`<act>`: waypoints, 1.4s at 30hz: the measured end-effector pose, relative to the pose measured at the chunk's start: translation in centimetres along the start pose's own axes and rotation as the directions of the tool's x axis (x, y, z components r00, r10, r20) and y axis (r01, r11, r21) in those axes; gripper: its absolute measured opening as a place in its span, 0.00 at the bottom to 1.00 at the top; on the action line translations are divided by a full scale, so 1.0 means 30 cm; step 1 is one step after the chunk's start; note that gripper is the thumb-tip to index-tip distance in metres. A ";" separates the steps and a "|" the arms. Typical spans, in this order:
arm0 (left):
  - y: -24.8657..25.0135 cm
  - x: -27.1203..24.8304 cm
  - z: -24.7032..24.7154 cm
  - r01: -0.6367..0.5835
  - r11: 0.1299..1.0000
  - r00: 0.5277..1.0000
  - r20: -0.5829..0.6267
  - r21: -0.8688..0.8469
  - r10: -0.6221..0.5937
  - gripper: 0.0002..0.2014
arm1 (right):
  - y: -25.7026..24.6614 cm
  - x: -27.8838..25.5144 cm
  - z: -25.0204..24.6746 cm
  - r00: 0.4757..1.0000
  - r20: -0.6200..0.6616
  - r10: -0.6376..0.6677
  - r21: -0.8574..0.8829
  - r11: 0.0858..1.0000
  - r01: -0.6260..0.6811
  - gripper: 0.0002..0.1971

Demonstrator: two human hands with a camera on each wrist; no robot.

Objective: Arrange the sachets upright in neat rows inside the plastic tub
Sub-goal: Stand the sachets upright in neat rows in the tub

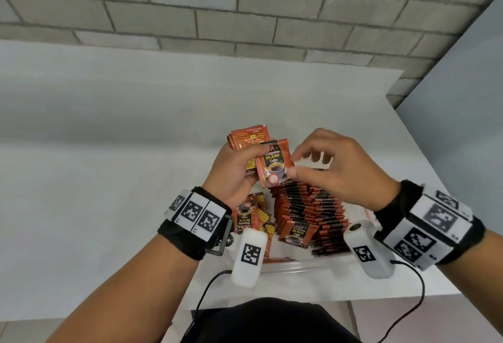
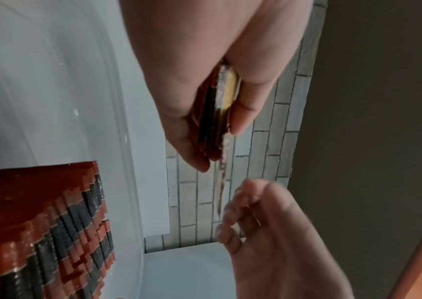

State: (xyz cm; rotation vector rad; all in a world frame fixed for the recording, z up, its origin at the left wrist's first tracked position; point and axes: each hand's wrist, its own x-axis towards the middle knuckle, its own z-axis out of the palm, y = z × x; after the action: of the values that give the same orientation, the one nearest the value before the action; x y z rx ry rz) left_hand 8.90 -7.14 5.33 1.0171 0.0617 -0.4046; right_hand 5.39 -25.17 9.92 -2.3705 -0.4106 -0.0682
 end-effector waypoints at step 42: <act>0.039 0.005 -0.109 0.038 0.992 0.997 -0.069 -0.122 -0.046 0.02 | -0.005 -0.060 0.219 0.719 0.584 0.378 -0.731 0.629 0.264 0.14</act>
State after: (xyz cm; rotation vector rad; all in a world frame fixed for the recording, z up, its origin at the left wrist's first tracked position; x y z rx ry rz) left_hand 9.92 -3.90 4.50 0.9119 0.1704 -0.3980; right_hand 3.21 -21.15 4.85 -3.2400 -0.7775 0.9308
